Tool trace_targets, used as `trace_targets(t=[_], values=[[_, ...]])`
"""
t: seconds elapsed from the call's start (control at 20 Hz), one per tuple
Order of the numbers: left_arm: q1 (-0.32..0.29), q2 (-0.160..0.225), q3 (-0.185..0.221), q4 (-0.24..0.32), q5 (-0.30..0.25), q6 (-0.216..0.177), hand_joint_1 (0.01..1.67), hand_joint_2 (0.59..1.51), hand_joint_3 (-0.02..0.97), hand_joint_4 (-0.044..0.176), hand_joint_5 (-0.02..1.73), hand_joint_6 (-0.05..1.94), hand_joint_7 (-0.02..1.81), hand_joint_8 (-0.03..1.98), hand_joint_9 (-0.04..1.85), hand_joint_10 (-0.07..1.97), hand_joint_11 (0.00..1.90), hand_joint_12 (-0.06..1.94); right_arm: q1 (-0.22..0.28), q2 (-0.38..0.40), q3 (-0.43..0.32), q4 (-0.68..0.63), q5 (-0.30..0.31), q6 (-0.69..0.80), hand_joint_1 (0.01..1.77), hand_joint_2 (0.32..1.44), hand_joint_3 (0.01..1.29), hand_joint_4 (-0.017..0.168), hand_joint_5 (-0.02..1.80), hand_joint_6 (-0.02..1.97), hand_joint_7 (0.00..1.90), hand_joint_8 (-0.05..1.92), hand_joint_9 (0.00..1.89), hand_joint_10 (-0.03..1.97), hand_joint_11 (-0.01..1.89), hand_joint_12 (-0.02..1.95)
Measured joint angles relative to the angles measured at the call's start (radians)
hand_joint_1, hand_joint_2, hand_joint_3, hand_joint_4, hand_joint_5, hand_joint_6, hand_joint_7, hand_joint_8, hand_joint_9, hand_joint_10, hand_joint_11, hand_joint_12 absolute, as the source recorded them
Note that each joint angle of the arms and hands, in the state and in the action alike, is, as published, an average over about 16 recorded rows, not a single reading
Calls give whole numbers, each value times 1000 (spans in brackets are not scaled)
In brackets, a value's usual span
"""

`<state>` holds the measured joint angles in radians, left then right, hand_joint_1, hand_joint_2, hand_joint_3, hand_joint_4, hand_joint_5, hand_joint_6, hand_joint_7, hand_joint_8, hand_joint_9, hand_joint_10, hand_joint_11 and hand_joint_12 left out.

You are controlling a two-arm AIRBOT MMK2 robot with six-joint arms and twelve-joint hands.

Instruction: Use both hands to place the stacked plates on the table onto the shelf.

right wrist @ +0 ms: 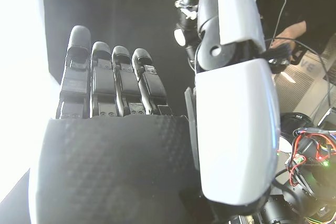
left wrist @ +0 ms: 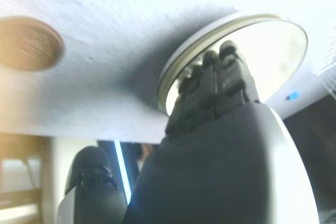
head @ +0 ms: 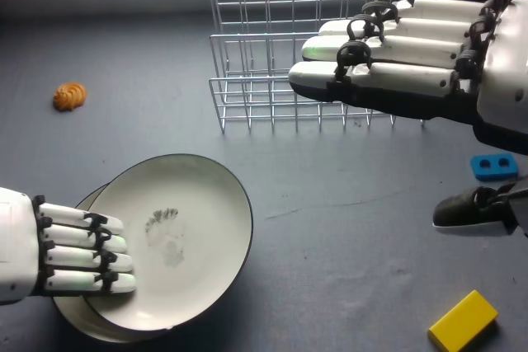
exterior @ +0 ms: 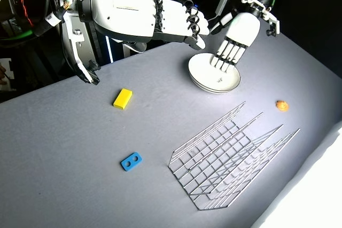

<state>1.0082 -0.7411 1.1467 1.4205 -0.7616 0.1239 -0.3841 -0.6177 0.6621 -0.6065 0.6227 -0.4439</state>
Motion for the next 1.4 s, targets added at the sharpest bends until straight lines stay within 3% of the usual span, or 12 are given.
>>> trace_targets(t=[0.3,0.65,0.95,1.4], values=[[0,-4,-75,-90,58,-1,13,1067,7,-8,-9,-17,-9,-17,17,8,14,17,0,-33,1,-28,-39,-75,1234,913,18,0,86,17,33,14,56,4,13,576],[-6,-12,-133,-183,104,0,13,1064,7,-5,-9,-16,-3,-19,17,8,14,19,-3,-154,22,9,-126,-278,1235,911,18,4,89,17,34,13,58,4,13,554],[-10,-15,-152,-222,122,1,12,1069,7,-4,-9,-14,-1,-19,17,8,14,20,-7,-322,85,139,-209,-508,1234,912,18,6,90,17,38,13,70,4,13,585],[-11,-19,-155,-238,126,2,13,1075,8,-3,-6,-12,-2,-19,16,8,14,19,-10,-561,245,319,-277,-733,1239,912,18,4,89,18,41,13,82,4,13,618]])
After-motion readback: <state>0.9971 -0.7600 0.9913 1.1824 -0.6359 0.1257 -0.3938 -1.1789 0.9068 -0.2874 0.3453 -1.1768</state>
